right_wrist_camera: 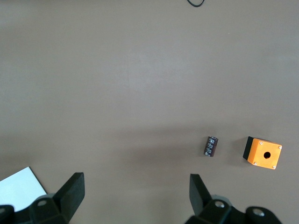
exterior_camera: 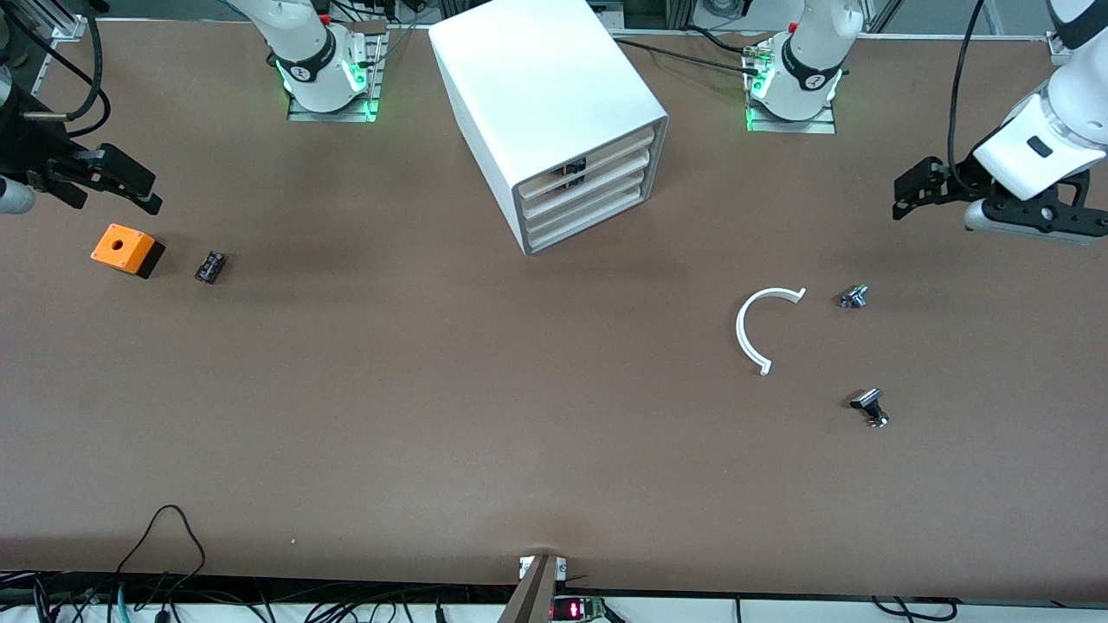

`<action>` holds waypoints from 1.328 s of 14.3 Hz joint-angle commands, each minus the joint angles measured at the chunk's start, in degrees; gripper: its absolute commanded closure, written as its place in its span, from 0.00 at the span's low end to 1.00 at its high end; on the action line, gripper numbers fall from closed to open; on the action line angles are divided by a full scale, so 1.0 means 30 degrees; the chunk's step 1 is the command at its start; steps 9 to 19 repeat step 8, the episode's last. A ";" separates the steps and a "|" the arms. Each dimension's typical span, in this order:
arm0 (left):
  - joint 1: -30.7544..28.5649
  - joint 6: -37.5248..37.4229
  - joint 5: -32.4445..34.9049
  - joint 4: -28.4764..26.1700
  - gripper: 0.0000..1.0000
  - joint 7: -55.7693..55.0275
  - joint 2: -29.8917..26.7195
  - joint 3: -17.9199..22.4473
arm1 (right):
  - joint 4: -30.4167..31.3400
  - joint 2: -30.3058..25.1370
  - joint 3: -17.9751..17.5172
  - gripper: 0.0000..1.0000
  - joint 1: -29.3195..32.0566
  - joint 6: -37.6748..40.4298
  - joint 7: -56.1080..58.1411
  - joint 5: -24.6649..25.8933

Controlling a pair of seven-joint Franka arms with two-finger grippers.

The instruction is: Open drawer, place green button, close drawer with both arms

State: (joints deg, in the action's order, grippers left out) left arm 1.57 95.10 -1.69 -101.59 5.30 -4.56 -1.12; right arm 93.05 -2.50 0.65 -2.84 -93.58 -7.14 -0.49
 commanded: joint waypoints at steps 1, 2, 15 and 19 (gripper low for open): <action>0.0062 -0.0441 0.0446 0.0871 0.01 0.0315 0.0318 -0.0094 | -0.0517 0.0160 -0.0187 0.01 0.0302 0.0138 0.0417 -0.0395; 0.0063 -0.0440 0.0446 0.1251 0.01 0.0314 0.0668 -0.0094 | -0.0547 0.0189 -0.0187 0.01 0.0302 0.0167 0.0417 -0.0395; 0.0092 -0.0645 0.0417 0.3452 0.01 0.0490 0.2430 -0.0123 | -0.0605 0.0160 -0.0129 0.01 0.0331 0.0226 0.0388 -0.0395; 0.0092 -0.0645 0.0417 0.3452 0.01 0.0490 0.2430 -0.0123 | -0.0605 0.0160 -0.0129 0.01 0.0331 0.0226 0.0388 -0.0395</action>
